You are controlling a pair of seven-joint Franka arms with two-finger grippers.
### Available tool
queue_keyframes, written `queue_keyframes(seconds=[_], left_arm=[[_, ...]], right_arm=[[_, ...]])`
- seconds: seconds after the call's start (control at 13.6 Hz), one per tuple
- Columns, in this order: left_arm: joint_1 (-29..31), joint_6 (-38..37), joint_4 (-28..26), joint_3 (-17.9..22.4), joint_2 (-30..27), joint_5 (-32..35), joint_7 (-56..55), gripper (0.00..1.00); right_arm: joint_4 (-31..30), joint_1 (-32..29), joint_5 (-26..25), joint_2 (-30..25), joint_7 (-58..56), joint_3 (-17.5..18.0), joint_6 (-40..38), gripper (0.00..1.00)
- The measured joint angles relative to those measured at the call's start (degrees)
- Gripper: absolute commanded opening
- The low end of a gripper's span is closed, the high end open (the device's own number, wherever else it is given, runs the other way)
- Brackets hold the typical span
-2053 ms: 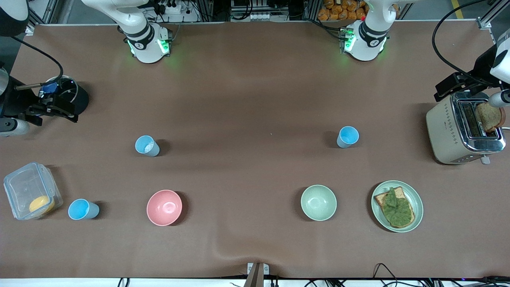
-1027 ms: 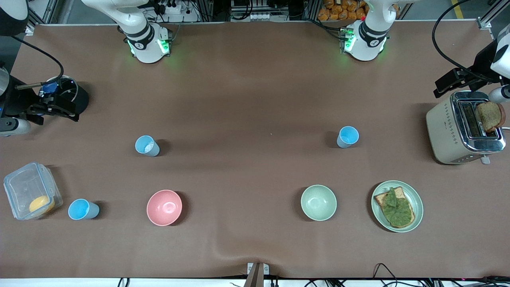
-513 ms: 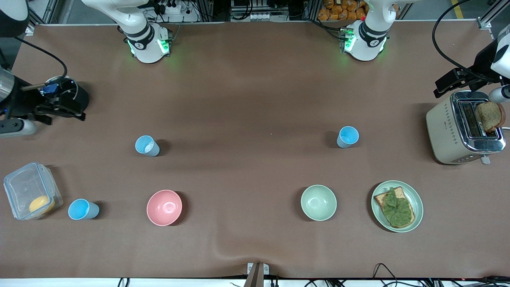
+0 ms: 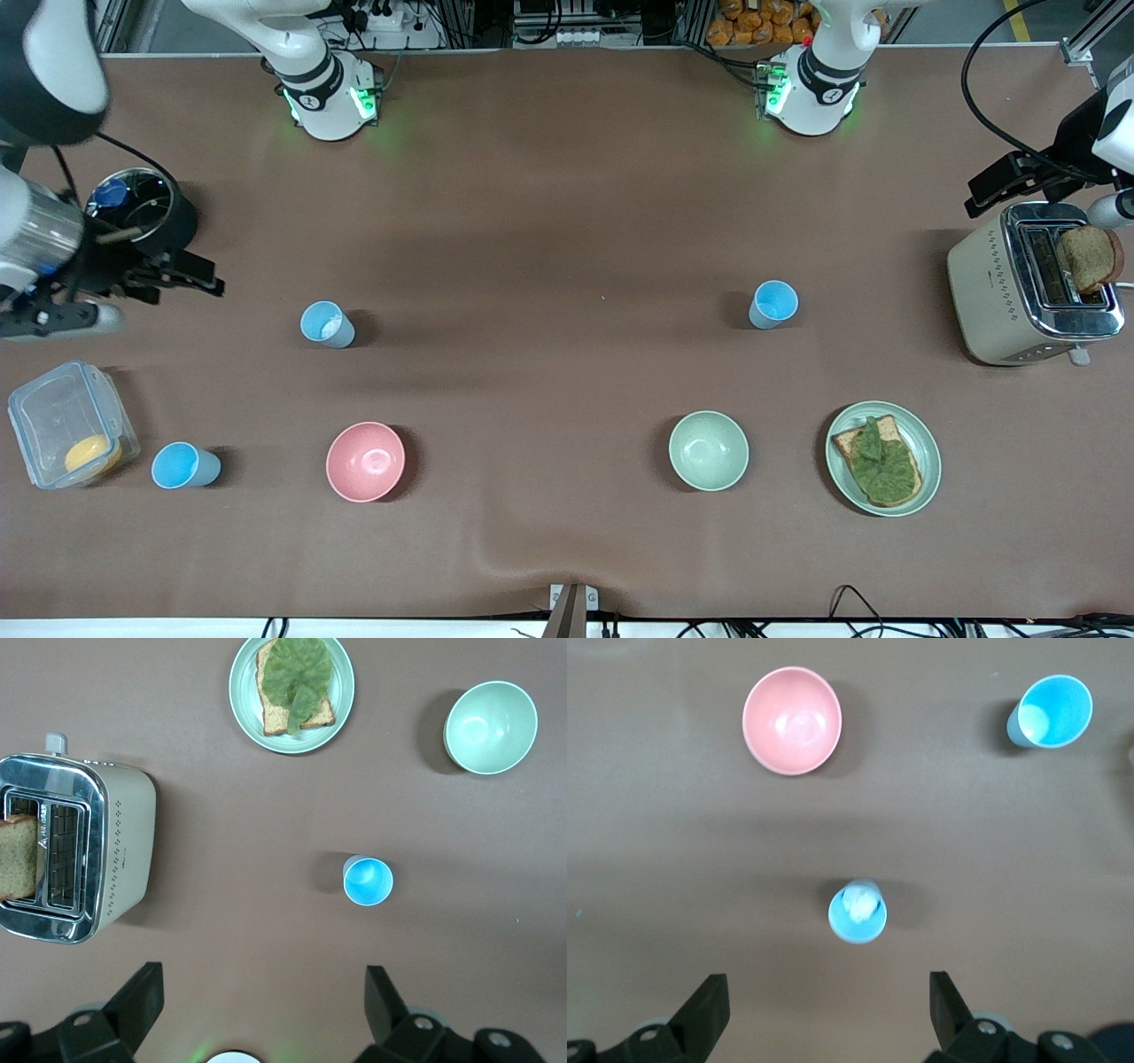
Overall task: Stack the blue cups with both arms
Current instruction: 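Reach the right gripper down and grasp the light-blue cup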
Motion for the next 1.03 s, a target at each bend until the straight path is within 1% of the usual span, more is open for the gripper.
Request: queue_keyframes(seconds=[0.29,0.59,0.73,1.03], left_arm=[[0.00,0.00,-0.01,0.00,0.00,-1.95,-0.06,1.00],[-0.01,0.00,-0.05,-0.06,0.01,-2.10,-0.09,1.00],[-0.01,0.00,-0.14,-0.08,0.01,-2.10,-0.09,1.00],[-0.01,0.00,-0.35,-0.04,0.50,-2.10,-0.15,1.00]], right_arm=[[-12.67,0.53,-3.38,-1.01,-0.65,0.36,12.10,1.00],[-25.11,2.16,-4.44,-0.79,-0.68,0.49,26.61,1.00],[-28.12,2.16,-4.67,0.32,-1.37,0.46,29.44,1.00],[-28.88,2.08,-4.69,4.77,-3.34,0.12,31.85,1.00]])
